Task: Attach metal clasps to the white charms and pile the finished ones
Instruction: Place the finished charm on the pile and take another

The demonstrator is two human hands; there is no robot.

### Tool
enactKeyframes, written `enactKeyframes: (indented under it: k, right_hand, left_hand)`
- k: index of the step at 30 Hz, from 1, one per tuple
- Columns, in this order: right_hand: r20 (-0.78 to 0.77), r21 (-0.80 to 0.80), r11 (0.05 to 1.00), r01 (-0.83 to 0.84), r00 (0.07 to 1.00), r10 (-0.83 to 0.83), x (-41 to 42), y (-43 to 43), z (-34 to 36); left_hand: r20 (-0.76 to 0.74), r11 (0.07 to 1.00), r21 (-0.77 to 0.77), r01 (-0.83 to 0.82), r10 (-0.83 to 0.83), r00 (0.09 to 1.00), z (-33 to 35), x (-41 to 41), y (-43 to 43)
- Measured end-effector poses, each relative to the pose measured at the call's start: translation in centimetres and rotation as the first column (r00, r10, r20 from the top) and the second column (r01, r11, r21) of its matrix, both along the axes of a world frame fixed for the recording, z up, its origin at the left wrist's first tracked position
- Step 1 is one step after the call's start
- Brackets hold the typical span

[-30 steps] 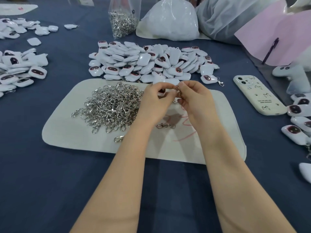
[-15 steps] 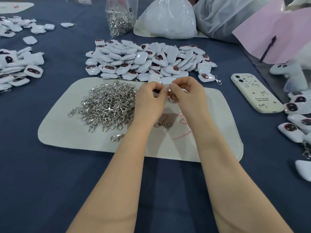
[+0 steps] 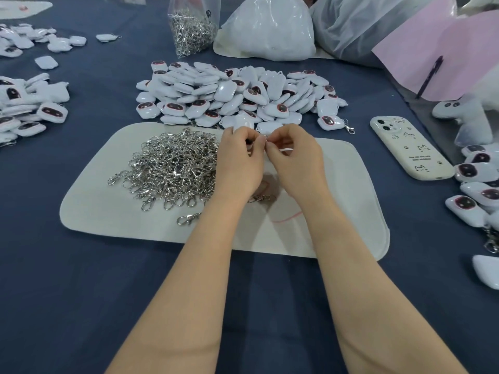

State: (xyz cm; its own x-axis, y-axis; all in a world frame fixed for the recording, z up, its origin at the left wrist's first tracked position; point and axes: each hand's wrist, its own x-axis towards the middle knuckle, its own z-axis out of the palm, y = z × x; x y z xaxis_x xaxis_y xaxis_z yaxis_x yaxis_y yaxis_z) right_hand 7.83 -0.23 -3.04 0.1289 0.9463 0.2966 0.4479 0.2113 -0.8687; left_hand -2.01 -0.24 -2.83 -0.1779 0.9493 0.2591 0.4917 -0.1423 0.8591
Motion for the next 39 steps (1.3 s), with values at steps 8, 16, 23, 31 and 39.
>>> enactKeyframes:
  k: [8, 16, 23, 31, 39]
  right_hand:
    - [-0.021, -0.032, 0.999, 0.002, 1.000, -0.002, 0.17, 0.00, 0.17]
    - [-0.045, -0.027, 1.000, -0.013, 0.999, 0.011, 0.16, -0.02, 0.22]
    - [-0.054, -0.024, 1.000, -0.016, 0.998, 0.014, 0.08, -0.05, 0.26]
    - [-0.057, -0.021, 0.999, -0.030, 0.998, 0.028, 0.14, 0.00, 0.17]
    - [-0.039, 0.016, 1.000, 0.002, 0.999, -0.001, 0.18, 0.06, -0.13]
  left_hand:
    - [-0.029, 0.999, 0.031, 0.029, -0.028, 0.999, -0.01, 0.04, -0.10]
    - [-0.048, 0.999, 0.016, 0.044, -0.043, 0.998, 0.01, 0.01, -0.12]
    - [-0.048, 0.999, -0.010, 0.047, -0.047, 0.998, -0.03, 0.08, -0.05]
    - [-0.061, 0.999, -0.010, 0.048, -0.049, 0.997, -0.25, 0.09, 0.11]
    - [-0.026, 0.998, -0.008, 0.055, -0.055, 0.998, -0.08, 0.04, -0.09]
